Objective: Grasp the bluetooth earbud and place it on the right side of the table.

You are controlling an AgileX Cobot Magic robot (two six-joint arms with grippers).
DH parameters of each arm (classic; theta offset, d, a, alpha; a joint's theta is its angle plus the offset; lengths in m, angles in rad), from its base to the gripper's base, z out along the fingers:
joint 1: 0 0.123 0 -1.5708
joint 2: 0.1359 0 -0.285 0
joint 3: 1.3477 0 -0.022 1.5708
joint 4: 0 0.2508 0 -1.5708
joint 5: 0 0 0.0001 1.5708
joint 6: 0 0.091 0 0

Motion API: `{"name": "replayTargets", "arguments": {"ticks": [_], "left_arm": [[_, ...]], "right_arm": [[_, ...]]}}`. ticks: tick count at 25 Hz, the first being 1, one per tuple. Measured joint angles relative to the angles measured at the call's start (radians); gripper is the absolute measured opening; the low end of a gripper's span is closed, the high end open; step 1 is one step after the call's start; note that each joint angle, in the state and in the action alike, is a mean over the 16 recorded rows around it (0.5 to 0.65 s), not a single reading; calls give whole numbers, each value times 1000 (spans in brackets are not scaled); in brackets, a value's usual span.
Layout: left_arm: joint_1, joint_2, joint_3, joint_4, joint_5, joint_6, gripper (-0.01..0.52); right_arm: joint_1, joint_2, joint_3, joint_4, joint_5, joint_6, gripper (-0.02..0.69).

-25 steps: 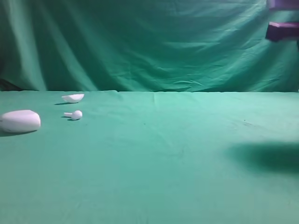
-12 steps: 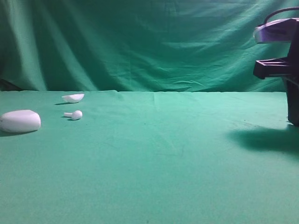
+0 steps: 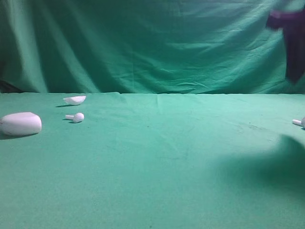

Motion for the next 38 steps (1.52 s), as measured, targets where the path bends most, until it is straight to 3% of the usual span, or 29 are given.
{"name": "replayTargets", "arguments": {"ticks": [14,25,38], "left_arm": [[0,0,0,0,0,0,0],[0,0,0,0,0,0,0],[0,0,0,0,0,0,0]], "right_arm": [[0,-777,65,60,251,-25,16],[0,-1262,193,121,283,-56,0],[-34,-1410,426,128,68,-206,0]]}}
